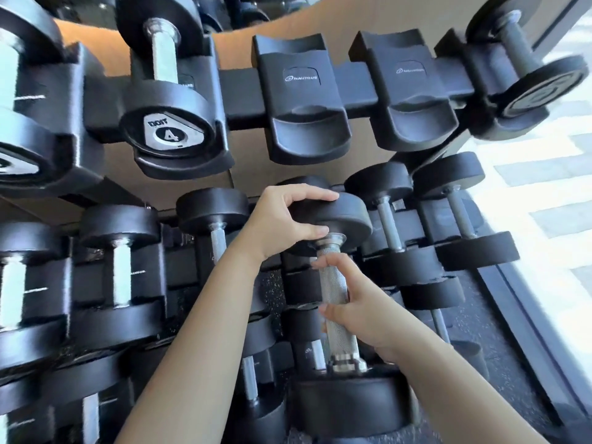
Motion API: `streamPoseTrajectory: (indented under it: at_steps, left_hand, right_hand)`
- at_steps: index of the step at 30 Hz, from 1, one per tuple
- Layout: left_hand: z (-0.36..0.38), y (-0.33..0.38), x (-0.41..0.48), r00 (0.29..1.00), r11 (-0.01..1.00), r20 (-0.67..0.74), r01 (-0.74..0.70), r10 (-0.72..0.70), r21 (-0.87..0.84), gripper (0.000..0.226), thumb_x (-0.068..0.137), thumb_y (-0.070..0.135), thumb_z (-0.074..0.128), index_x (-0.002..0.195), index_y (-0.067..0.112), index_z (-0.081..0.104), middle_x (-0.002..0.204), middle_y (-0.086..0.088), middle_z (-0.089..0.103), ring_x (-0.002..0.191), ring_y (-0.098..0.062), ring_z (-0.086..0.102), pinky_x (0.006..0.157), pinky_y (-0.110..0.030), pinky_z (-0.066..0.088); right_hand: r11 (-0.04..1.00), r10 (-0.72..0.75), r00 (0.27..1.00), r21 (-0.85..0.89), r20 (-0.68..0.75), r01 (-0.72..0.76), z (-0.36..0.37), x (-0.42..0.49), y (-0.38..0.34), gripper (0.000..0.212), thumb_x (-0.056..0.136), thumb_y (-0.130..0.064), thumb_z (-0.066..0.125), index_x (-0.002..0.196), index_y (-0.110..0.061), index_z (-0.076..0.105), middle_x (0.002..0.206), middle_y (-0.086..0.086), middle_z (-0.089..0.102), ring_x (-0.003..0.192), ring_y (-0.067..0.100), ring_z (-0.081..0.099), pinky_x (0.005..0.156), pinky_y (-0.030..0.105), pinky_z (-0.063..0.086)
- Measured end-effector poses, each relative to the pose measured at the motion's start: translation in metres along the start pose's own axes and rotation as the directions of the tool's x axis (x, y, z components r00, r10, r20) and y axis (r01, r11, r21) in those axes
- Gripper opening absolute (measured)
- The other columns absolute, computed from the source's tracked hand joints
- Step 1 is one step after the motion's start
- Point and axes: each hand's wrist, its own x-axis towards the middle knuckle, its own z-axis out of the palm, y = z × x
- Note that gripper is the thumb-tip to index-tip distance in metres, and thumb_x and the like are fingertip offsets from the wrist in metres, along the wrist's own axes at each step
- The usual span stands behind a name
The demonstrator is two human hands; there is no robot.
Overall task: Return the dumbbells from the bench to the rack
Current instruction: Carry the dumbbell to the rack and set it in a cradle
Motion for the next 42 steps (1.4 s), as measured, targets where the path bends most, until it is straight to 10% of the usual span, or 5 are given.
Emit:
streamPoseTrajectory:
  at_steps: [6,12,29,42]
  left_hand:
    - [-0.011,0.019,0.051,0.983,0.996,-0.169,-0.063,0.072,0.059,0.046,0.058,0.007,0.075,0.094,0.033,0.065,0.098,0.015,0.067,0.097,0.001,0.061,0.089,-0.014,0.041]
    - [-0.034,0.032,0.115,0.958,0.985,-0.238,-0.14,0.16,0.099,0.046,0.061,0.003,0.076,0.098,0.028,0.065,0.1,0.014,0.066,0.1,0.002,0.06,0.091,-0.015,0.042]
    - [-0.107,0.026,0.262,0.897,0.915,-0.269,-0.269,0.352,0.299,0.044,0.067,0.009,0.071,0.107,0.024,0.061,0.108,0.012,0.061,0.108,0.001,0.055,0.096,-0.018,0.041]
    - [-0.116,0.004,0.305,0.859,0.905,-0.35,-0.256,0.374,0.339,0.046,0.071,-0.001,0.066,0.116,0.008,0.062,0.116,-0.003,0.056,0.108,-0.007,0.051,0.098,-0.014,0.036]
  right_hand:
    - [0.99,-0.096,0.992,-0.093,0.082,0.103,-0.054,0.04,-0.038,0.056,0.085,-0.003,0.054,0.107,-0.053,0.043,0.081,0.02,0.045,0.059,0.022,0.045,0.055,0.031,0.041]
    - [0.98,-0.172,0.98,-0.086,0.098,0.18,-0.094,0.089,-0.083,0.06,0.082,-0.001,0.057,0.101,-0.057,0.049,0.081,0.016,0.044,0.068,0.028,0.046,0.074,0.067,0.047]
    - [0.962,-0.269,0.963,-0.063,-0.024,0.267,-0.133,0.224,-0.181,0.052,0.083,0.003,0.057,0.099,-0.046,0.05,0.088,0.014,0.05,0.096,0.047,0.061,0.081,0.06,0.051]
    - [0.961,-0.269,0.961,-0.081,-0.071,0.263,-0.137,0.268,-0.198,0.049,0.086,0.004,0.054,0.104,-0.042,0.048,0.091,0.01,0.051,0.072,0.026,0.057,0.083,0.058,0.051]
